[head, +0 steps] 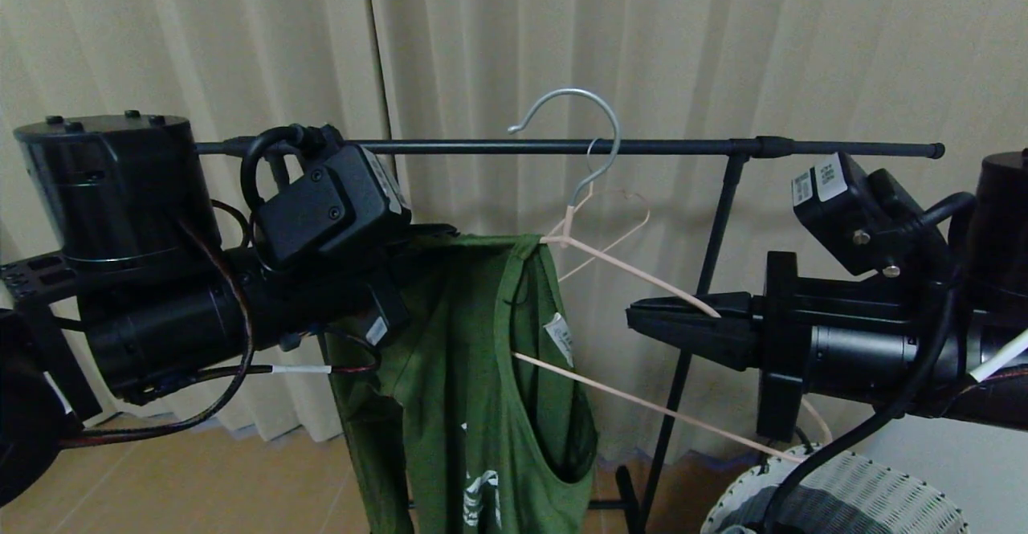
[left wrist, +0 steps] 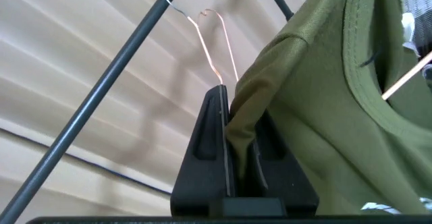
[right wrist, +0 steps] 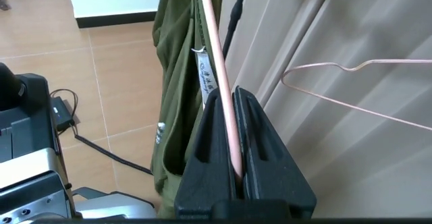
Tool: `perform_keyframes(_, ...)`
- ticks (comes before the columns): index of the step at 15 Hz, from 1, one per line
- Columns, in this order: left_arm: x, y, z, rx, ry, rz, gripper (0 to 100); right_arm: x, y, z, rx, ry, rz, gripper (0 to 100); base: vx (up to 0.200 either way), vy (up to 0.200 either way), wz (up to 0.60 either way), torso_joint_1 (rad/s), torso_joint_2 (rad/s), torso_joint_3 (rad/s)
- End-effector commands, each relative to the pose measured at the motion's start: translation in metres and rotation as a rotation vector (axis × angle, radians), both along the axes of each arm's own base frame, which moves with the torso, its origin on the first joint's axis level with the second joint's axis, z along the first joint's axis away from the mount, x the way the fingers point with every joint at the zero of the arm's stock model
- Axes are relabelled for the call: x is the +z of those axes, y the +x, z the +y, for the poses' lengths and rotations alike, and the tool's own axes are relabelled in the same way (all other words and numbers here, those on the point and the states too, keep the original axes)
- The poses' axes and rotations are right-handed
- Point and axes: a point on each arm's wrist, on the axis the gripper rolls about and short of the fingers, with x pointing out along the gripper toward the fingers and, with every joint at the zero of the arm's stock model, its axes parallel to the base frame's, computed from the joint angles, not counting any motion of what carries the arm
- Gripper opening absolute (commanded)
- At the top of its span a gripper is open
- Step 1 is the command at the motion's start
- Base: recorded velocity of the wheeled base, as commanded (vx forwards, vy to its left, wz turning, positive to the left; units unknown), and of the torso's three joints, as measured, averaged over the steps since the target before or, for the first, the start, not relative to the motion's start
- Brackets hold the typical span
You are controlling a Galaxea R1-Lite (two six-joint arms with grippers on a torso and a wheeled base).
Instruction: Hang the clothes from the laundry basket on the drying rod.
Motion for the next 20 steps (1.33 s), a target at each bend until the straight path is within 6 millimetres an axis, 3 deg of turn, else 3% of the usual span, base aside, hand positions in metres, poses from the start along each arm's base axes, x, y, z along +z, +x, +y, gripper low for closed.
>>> perform_keyframes(1,0.0,0.002,0.003,0.013,0.001,0.0,0,0.001,-0.002,-0.001,-0.001,0.004,-0.006,0,0.0,0.0,0.0,0.0,0.0,0.0)
perform_keyframes(3,-0.001,0.005,0.006,0.031,0.001,0.005,0,-0.002,-0.002,-0.002,-0.003,0.005,-0.012,0,0.0,0.0,0.0,0.0,0.0,0.0)
perform_keyframes(4,-0.001,0.006,0.008,0.039,0.0,0.004,0,-0.004,-0.003,-0.003,-0.006,0.011,-0.021,100,0.0,0.0,0.0,0.0,0.0,0.0)
perform_keyframes(8,0.0,0.008,0.014,0.088,0.001,-0.001,0,-0.009,-0.001,-0.006,-0.03,0.004,-0.019,100,0.0,0.0,0.0,0.0,0.0,0.0)
perform_keyframes(14,-0.004,0.002,0.032,0.461,0.044,-0.01,0,-0.013,0.006,-0.022,-0.181,-0.021,-0.021,100,0.0,0.0,0.0,0.0,0.0,0.0)
perform_keyframes(20,0.009,0.008,0.03,0.609,-0.148,0.049,0,-0.03,-0.008,-0.01,-0.191,-0.078,0.01,100,0.0,0.0,0.0,0.0,0.0,0.0)
